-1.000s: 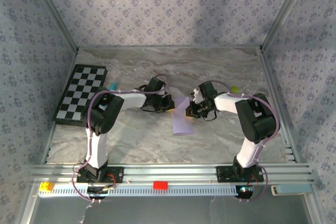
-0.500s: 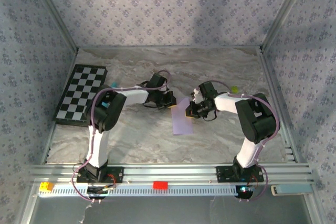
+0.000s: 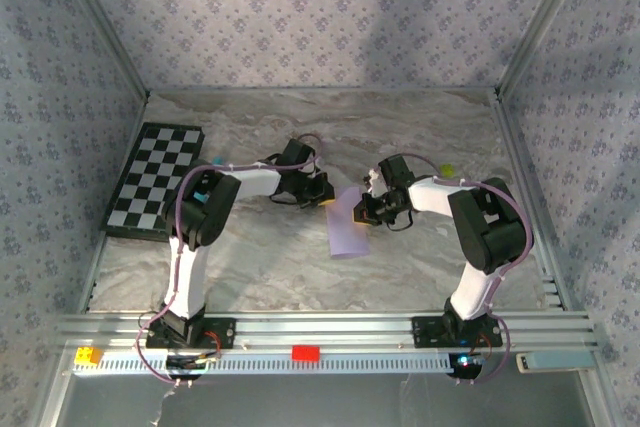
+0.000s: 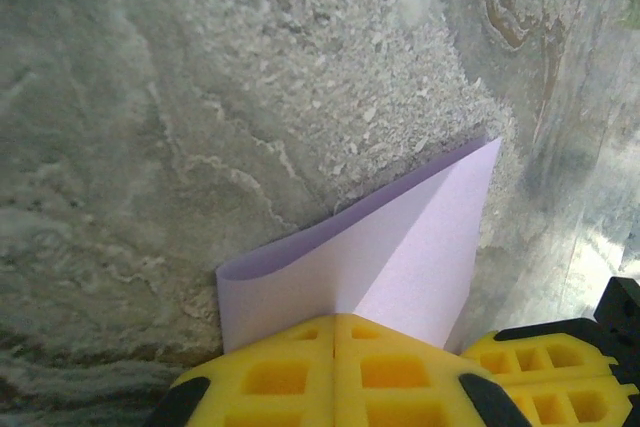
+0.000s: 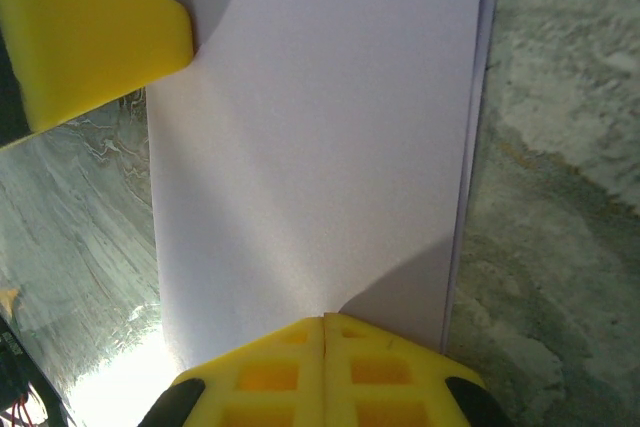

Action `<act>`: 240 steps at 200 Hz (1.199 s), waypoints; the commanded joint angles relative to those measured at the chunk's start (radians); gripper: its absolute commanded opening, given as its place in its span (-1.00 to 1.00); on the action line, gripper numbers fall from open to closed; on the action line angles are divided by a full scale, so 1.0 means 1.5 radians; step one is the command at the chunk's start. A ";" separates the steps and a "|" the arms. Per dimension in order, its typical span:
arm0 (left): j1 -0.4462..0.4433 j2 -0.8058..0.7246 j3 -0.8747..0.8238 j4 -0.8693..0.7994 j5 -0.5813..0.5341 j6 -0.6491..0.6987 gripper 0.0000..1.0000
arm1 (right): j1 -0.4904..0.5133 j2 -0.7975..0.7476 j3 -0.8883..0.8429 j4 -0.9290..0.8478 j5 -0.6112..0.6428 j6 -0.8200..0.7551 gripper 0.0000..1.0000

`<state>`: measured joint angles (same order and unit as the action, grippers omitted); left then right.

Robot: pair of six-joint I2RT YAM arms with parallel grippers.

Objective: Fold a paper plane with a square sheet of paper (pick it up from the middle)
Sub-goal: First fold the square sheet of paper in half at the center of the table.

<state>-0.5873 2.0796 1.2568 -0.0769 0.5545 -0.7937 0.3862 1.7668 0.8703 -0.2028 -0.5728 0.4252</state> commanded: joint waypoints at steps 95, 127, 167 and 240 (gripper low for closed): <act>0.043 0.040 0.042 -0.037 -0.141 -0.060 -0.88 | -0.004 0.022 -0.037 -0.091 0.073 -0.018 -1.00; 0.043 0.045 0.055 -0.039 -0.154 -0.082 -0.87 | -0.003 0.018 -0.039 -0.091 0.074 -0.019 -1.00; 0.044 0.049 0.074 -0.054 -0.169 -0.088 -0.85 | -0.003 0.017 -0.040 -0.093 0.073 -0.020 -1.00; 0.040 0.044 0.095 -0.094 -0.191 -0.092 -0.83 | -0.003 0.011 -0.038 -0.093 0.072 -0.020 -1.00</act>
<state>-0.5564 2.1155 1.3705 -0.1635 0.4068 -0.9260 0.3855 1.7596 0.8616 -0.1955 -0.5716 0.4171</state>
